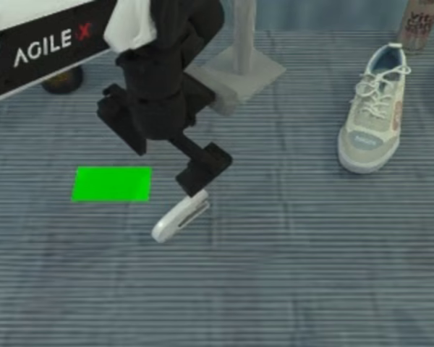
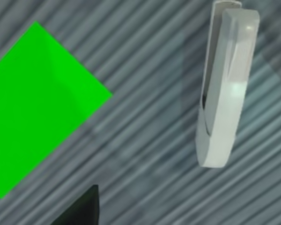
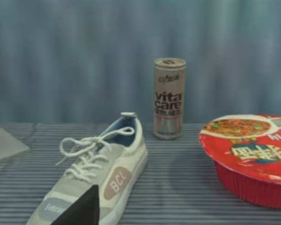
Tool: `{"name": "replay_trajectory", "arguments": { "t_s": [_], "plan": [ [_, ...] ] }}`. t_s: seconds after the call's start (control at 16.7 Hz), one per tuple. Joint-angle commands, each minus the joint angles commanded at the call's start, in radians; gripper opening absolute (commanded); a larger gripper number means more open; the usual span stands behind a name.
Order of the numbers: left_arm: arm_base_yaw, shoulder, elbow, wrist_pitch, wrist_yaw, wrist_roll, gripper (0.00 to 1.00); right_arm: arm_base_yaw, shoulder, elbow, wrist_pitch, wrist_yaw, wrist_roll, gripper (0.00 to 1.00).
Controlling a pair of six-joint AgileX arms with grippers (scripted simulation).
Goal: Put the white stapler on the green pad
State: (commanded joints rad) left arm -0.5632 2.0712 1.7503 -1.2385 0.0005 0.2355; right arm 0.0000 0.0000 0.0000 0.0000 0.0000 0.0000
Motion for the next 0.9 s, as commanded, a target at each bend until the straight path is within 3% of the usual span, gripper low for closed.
{"name": "replay_trajectory", "arguments": {
  "t_s": [0.48, 0.9],
  "plan": [
    [-0.002, 0.022, 0.003, 0.006, 0.0, 0.003, 1.0, 0.0, 0.0, 0.0, 0.0, 0.0, 0.0, 1.0],
    [-0.003, 0.103, -0.191, 0.293, 0.001, 0.006, 1.0, 0.0, 0.0, 0.0, 0.0, 0.0, 0.0, 1.0]
  ]
}}
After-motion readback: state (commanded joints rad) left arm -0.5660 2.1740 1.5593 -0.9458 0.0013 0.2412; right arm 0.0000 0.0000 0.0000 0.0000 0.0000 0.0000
